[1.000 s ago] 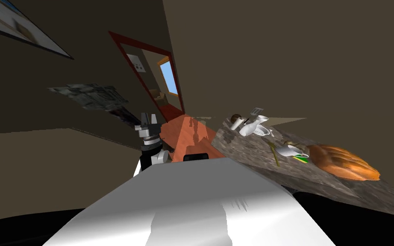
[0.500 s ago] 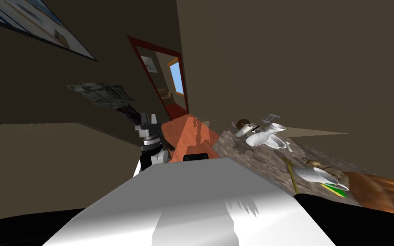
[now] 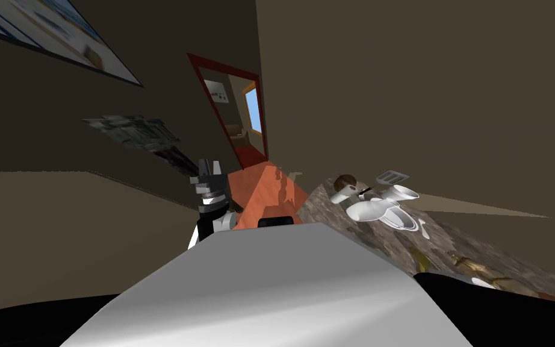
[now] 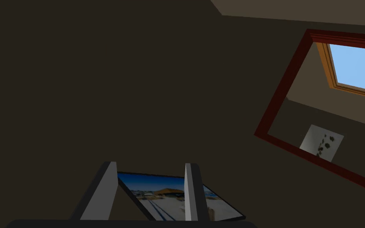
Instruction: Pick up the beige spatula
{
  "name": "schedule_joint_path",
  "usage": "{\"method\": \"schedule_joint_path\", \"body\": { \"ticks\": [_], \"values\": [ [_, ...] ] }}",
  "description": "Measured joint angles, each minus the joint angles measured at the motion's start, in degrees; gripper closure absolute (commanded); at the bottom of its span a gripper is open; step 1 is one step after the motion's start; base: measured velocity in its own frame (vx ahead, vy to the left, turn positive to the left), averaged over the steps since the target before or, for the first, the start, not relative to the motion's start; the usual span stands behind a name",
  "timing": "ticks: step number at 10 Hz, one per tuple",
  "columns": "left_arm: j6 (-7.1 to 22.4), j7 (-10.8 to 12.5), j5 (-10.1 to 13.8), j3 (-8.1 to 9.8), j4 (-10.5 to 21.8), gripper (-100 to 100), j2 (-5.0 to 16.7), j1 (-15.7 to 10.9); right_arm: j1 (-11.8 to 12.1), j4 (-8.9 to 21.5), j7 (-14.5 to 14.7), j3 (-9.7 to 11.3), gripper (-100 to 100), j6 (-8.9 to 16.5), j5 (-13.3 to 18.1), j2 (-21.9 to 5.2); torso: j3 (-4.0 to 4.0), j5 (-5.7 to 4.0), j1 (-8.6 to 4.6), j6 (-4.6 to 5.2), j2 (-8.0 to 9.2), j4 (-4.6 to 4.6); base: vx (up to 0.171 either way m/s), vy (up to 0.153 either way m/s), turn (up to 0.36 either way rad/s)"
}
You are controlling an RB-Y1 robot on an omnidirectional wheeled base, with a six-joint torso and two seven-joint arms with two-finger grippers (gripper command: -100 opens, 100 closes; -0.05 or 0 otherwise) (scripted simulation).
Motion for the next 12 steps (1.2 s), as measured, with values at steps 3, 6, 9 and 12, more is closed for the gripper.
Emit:
{"method": "schedule_joint_path", "body": {
  "ticks": [3,6,9,12],
  "values": [
    [0.00,0.00,0.00,0.00,0.00,0,0.00,0.00,-1.75,0.60,2.44,3.40,-100,-1.36,-2.00,-0.05,0.08,0.01,0.06,0.00,0.13,0.03,0.054,-0.217,0.132],
    [0.00,0.00,0.00,-0.01,0.00,0,-0.02,0.00,-2.23,0.62,3.88,5.07,0,-1.94,-3.03,-0.18,0.12,0.12,0.63,0.05,0.21,0.05,0.026,-0.088,0.056],
    [0.00,0.00,0.00,-0.02,0.00,0,-0.02,0.00,-4.87,1.21,4.30,7.37,-100,-1.15,-2.30,1.22,0.18,0.21,0.94,0.07,0.31,0.08,0.011,-0.027,0.003],
    [0.00,0.00,0.00,-0.02,0.00,0,-0.02,-0.01,-8.10,1.19,5.08,10.38,-100,0.85,-1.34,3.20,0.19,0.22,0.94,0.07,0.32,0.08,0.007,-0.022,0.002]
  ]
}}
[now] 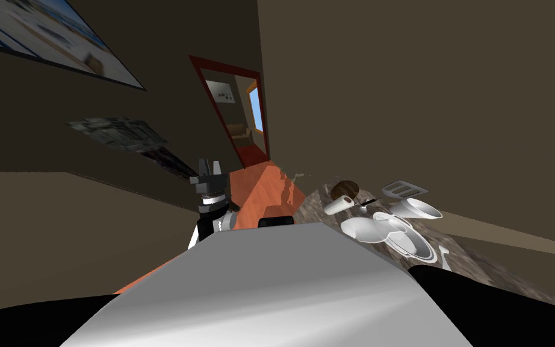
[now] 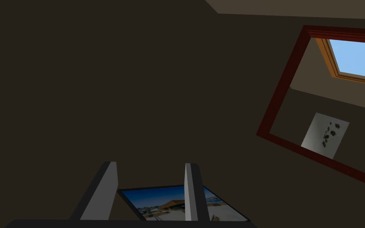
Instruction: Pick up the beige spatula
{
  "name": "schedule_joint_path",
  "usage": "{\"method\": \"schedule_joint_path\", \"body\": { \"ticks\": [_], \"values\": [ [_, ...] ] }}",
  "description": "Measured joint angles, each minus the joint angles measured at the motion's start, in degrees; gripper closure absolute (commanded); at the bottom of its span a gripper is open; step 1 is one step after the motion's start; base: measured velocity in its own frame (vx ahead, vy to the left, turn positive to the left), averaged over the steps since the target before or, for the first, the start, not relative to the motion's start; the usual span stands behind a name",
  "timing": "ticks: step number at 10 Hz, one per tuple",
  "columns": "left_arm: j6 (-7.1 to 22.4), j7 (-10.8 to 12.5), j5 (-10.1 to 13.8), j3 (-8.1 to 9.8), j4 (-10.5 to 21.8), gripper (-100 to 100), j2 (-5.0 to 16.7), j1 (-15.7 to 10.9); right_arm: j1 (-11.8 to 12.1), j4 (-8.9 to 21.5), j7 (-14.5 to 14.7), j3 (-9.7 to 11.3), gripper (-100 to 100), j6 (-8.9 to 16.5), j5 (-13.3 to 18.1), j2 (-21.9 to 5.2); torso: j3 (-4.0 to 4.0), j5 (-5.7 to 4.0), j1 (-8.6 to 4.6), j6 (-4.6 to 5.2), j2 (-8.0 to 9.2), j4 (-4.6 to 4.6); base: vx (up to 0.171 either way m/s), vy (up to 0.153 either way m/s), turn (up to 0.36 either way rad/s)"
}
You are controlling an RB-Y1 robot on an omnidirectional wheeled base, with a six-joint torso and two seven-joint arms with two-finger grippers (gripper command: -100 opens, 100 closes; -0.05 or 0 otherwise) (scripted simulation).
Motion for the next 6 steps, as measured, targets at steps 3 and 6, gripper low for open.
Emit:
{"method": "schedule_joint_path", "body": {
  "ticks": [3,6],
  "values": [
    [0.00,0.00,0.00,0.00,0.00,0,0.00,0.00,-0.14,-0.07,0.05,0.05,100,0.00,0.03,0.02,0.03,-0.02,0.02,0.07,0.06,0.00,0.001,0.000,0.004],
    [0.00,0.00,0.00,0.00,0.00,0,0.00,0.00,-0.14,-0.07,0.08,0.03,0,0.00,0.04,0.00,0.08,-0.07,-0.07,0.09,0.14,0.02,0.000,0.000,0.000]
  ]
}}
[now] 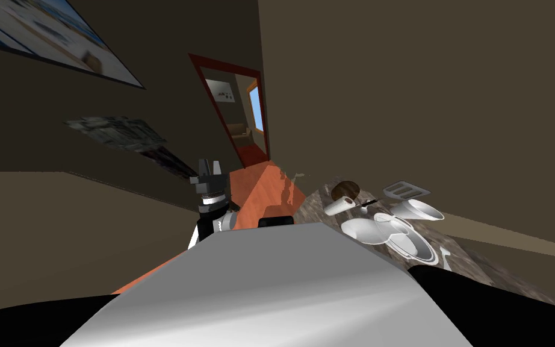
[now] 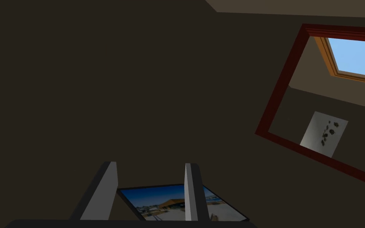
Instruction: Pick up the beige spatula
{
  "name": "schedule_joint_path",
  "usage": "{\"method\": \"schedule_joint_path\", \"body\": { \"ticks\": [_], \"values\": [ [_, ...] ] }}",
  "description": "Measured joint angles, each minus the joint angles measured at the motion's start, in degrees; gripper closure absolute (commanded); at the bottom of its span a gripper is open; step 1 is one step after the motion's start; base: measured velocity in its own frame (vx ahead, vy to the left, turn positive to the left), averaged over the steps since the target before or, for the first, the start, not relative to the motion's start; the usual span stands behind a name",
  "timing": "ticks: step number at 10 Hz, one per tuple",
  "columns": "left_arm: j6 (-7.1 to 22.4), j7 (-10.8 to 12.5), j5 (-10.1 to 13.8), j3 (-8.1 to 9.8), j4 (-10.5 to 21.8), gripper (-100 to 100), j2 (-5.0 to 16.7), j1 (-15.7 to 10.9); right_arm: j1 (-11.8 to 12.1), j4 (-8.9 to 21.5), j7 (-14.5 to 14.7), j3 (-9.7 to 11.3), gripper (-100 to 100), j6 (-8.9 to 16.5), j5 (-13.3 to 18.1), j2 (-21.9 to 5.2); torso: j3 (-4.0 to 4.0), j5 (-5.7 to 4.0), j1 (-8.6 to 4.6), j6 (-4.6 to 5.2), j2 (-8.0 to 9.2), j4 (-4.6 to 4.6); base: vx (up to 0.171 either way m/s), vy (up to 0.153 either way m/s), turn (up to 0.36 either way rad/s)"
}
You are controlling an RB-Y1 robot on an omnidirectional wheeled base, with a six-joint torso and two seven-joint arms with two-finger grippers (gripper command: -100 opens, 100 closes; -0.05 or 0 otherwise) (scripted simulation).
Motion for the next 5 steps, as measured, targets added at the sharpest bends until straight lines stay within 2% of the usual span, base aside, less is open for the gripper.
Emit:
{"method": "schedule_joint_path", "body": {
  "ticks": [1,4,5],
  "values": [
    [0.00,0.00,0.00,0.00,0.00,0,0.00,0.00,0.00,0.00,0.00,0.00,100,0.00,0.00,0.00,0.00,0.00,0.00,0.00,0.01,0.00,-0.011,0.024,-0.015],
    [0.00,0.00,0.00,0.00,0.00,0,0.00,0.00,4.45,-0.71,-0.76,-3.88,100,-1.55,-1.23,-2.27,0.01,0.06,0.16,0.01,0.03,-0.01,-0.011,0.028,-0.006],
    [0.00,0.00,0.00,0.00,0.00,0,0.00,0.00,4.62,-0.73,-0.80,-4.04,0,-1.69,-1.28,-2.33,0.01,0.01,0.09,0.02,0.02,0.00,0.000,0.000,0.000]
  ]
}}
